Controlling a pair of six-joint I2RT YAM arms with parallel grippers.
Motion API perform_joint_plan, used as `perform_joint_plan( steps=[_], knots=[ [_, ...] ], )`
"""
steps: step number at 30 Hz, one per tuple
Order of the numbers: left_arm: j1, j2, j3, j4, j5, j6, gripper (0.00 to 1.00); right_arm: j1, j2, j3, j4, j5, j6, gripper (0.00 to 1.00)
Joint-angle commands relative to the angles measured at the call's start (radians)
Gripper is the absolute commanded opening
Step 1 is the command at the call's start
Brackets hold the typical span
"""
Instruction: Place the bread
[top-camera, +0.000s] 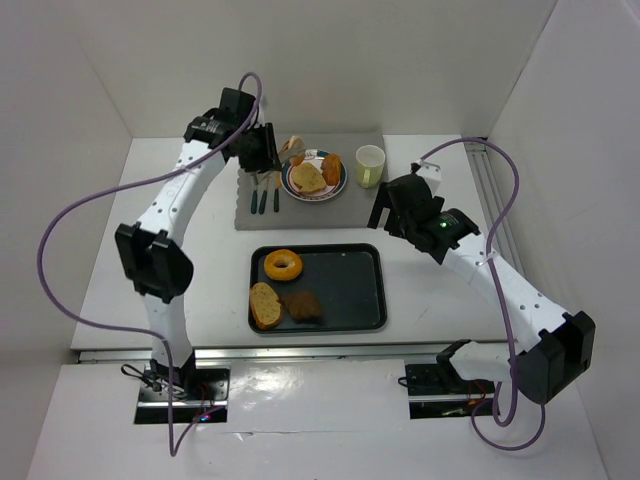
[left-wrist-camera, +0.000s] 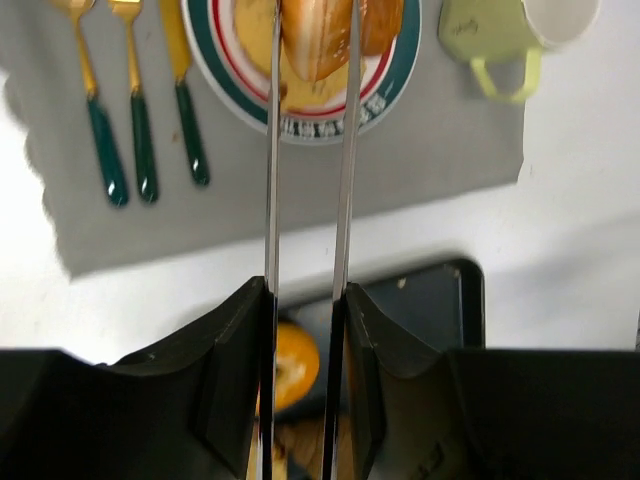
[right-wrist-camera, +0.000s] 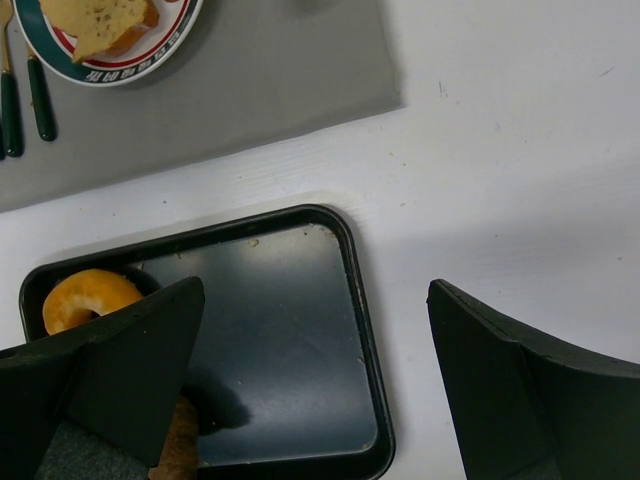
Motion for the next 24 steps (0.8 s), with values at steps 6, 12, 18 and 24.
perform_joint_plan(
  steps=[6,12,18,24],
  knots=[
    [0.015,0.251,0.228,0.069,0.149,-0.083,0.14,-0.005,-0.031,-0.003,-0.004,0.011,0.015,1.00],
    [0.015,0.285,0.200,0.082,0.150,-0.097,0.37,-0.005,-0.031,0.006,-0.013,0.011,0.015,1.00],
    [0.015,0.273,0.143,0.082,0.150,-0.087,0.56,-0.005,-0.011,0.016,-0.013,0.011,0.015,1.00],
    [0.015,0.262,0.143,0.082,0.128,-0.054,0.64,-0.005,-0.011,0.006,-0.004,-0.010,0.015,1.00]
  ],
)
